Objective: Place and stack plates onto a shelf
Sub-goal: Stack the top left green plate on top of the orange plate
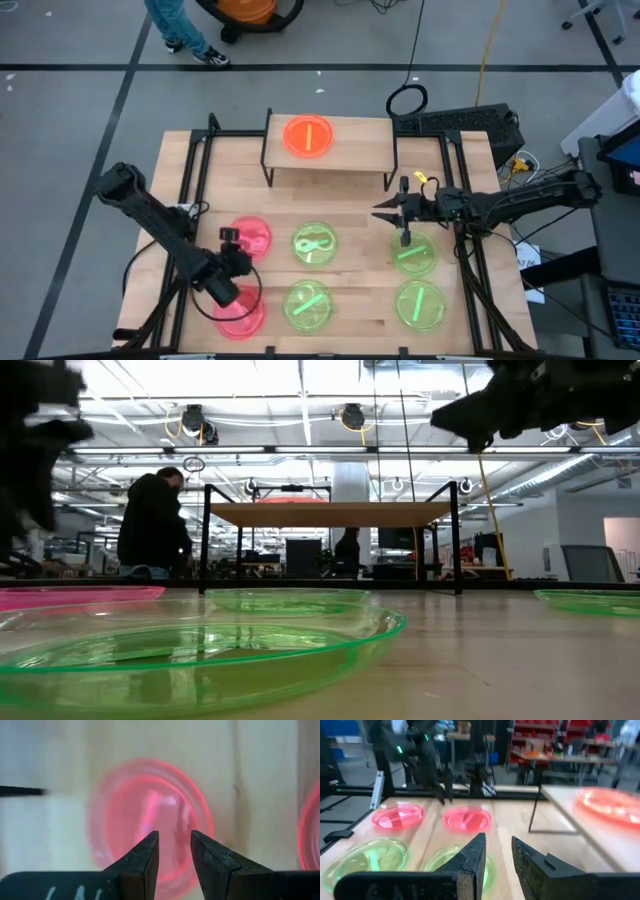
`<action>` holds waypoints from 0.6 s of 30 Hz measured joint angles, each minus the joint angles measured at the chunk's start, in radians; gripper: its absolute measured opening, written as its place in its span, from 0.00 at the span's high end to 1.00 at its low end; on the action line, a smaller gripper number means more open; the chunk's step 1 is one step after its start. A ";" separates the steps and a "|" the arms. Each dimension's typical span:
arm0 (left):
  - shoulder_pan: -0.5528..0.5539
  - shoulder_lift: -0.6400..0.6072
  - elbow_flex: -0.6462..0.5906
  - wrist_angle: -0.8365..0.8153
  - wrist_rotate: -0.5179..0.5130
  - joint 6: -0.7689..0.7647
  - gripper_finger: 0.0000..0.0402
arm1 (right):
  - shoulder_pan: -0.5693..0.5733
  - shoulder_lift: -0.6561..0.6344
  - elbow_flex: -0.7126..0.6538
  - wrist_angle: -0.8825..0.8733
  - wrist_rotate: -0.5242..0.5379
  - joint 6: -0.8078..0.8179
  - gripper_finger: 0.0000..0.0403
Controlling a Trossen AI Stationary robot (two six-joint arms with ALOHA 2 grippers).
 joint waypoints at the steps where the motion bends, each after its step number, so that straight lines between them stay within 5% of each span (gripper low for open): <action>1: -0.010 -0.028 0.000 0.001 -0.051 -0.022 0.70 | -0.002 0.012 0.005 -0.008 -0.001 0.019 0.81; 9: -0.077 -0.219 -0.001 0.015 -0.555 -0.073 0.70 | -0.002 0.105 0.063 -0.085 -0.021 0.115 0.81; 18: -0.075 -0.273 -0.001 0.111 -0.659 -0.053 0.70 | -0.002 0.274 0.124 -0.097 -0.060 0.150 0.81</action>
